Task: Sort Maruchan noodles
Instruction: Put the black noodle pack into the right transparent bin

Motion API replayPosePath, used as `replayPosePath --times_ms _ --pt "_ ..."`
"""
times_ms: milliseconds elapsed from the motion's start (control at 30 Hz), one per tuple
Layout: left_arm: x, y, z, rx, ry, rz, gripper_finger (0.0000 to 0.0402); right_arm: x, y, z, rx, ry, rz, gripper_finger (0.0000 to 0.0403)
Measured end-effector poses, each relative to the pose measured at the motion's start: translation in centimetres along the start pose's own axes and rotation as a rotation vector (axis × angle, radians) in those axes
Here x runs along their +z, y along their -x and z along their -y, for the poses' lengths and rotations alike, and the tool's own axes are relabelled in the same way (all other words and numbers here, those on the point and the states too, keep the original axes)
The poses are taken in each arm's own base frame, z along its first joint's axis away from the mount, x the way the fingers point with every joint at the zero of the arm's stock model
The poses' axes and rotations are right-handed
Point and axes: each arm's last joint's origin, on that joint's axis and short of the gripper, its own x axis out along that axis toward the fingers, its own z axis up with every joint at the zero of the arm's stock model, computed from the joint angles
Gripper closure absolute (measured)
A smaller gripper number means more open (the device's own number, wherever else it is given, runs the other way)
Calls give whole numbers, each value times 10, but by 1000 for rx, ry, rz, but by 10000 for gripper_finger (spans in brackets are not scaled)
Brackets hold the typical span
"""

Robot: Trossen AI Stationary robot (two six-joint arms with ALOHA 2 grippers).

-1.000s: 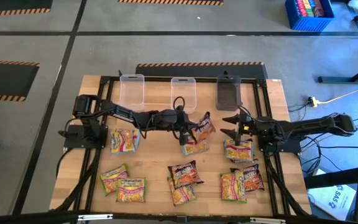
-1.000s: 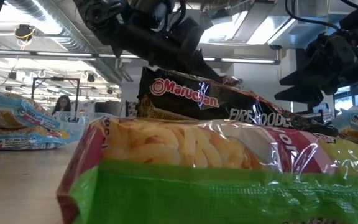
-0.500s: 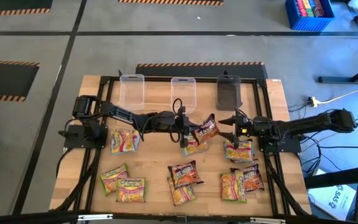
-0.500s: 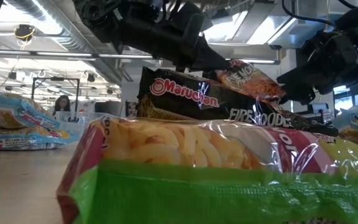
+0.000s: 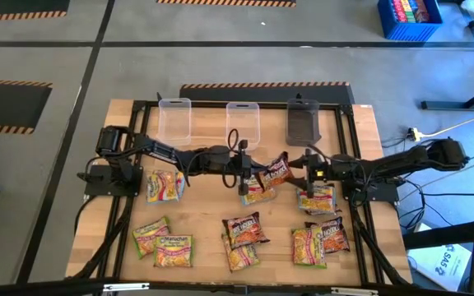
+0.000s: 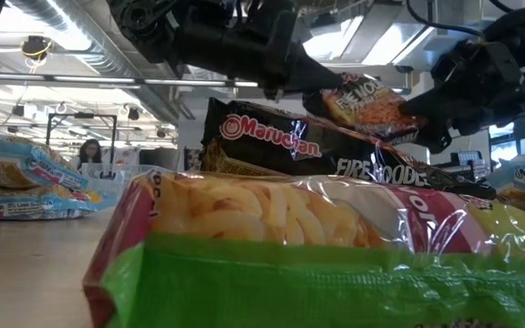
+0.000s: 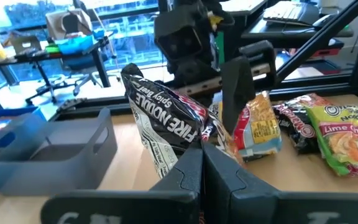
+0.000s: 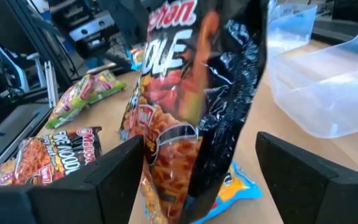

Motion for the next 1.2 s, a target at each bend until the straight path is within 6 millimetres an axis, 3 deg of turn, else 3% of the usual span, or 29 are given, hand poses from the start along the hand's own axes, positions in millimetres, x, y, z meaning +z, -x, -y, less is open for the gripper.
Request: replayPosePath --times_ms 200,300,467,567,633,933,1200 --pt "2 0 1 -2 -5 14 401 8 -19 -5 65 39 -54 115" --pt "1 0 1 -2 5 14 401 11 -27 -7 76 68 -67 134" --pt "0 0 0 11 86 2 381 10 -29 -7 82 123 -82 219" --pt "2 2 -3 23 146 -13 348 10 -29 -6 72 157 -85 277" --pt "5 4 -8 24 191 -18 320 10 -29 -6 61 183 -82 296" --pt "29 11 -32 -90 395 -150 207 9 -29 -3 -11 320 -86 295" --pt "50 3 -42 -61 370 -237 170 11 -29 -3 -26 360 -64 290"
